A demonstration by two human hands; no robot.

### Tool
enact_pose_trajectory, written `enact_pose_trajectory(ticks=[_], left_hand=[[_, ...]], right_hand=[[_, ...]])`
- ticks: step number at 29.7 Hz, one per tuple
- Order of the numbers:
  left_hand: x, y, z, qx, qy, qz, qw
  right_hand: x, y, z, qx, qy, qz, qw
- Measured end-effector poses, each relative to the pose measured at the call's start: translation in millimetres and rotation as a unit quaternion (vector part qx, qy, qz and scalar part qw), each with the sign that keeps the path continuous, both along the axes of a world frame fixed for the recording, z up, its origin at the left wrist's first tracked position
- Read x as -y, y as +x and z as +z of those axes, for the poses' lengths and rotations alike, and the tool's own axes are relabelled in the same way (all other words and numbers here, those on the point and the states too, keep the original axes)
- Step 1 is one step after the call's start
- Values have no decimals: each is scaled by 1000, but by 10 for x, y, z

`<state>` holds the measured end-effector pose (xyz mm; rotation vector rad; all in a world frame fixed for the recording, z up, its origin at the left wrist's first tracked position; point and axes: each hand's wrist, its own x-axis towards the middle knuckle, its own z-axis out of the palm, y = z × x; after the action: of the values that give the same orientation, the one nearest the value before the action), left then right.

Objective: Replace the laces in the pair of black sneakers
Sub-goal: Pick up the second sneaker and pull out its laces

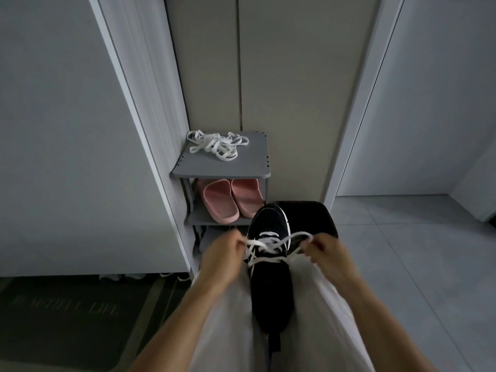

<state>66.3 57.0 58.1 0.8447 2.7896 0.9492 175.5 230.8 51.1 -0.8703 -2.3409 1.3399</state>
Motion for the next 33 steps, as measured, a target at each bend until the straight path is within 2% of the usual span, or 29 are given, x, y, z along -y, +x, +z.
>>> enact_pose_trajectory(ticks=[2,4,8,9,11,15,18,20,22,24,26,27,29,31,33], left_hand=[[140,-258,104,-45,37,71,996],[192,-351,141,-62,28,66,995],[-25,-1,-4,76,-24,-8,997],[-66,91,-50,80,-57,-30,995],[-114,186,-84,60,-87,-45,993],[-187,176,-129,52,-59,-36,996],[-161,111,-155,59,-47,-31,997],[-108,68,-157,64,-27,-21,997],[-37,-1,-132,65,5,-12,998],[81,-139,-52,50,26,24,998],[245,-351,59,33,76,101,991],[321,-446,105,30,103,136,985],[396,-515,132,47,105,137,984],[362,-418,60,86,57,94,990],[303,-241,-62,69,10,72,995]], right_hand=[[-154,54,118,-83,-34,-78,993],[-205,87,188,-110,-65,-69,989],[11,62,107,34,-73,99,992],[49,57,48,52,-63,116,990],[94,31,-9,52,-49,101,992],[135,-30,-43,67,-27,61,996],[126,-37,-40,106,24,101,989],[114,-29,-46,103,10,112,988],[78,-22,-24,74,-17,61,995],[-30,5,0,-1,-62,-58,996],[-195,58,56,-80,-97,-161,979],[-249,80,86,-102,-106,-174,974],[-252,93,105,-102,-107,-146,978],[-139,87,88,-55,-80,-81,992],[14,83,45,6,-63,5,998]])
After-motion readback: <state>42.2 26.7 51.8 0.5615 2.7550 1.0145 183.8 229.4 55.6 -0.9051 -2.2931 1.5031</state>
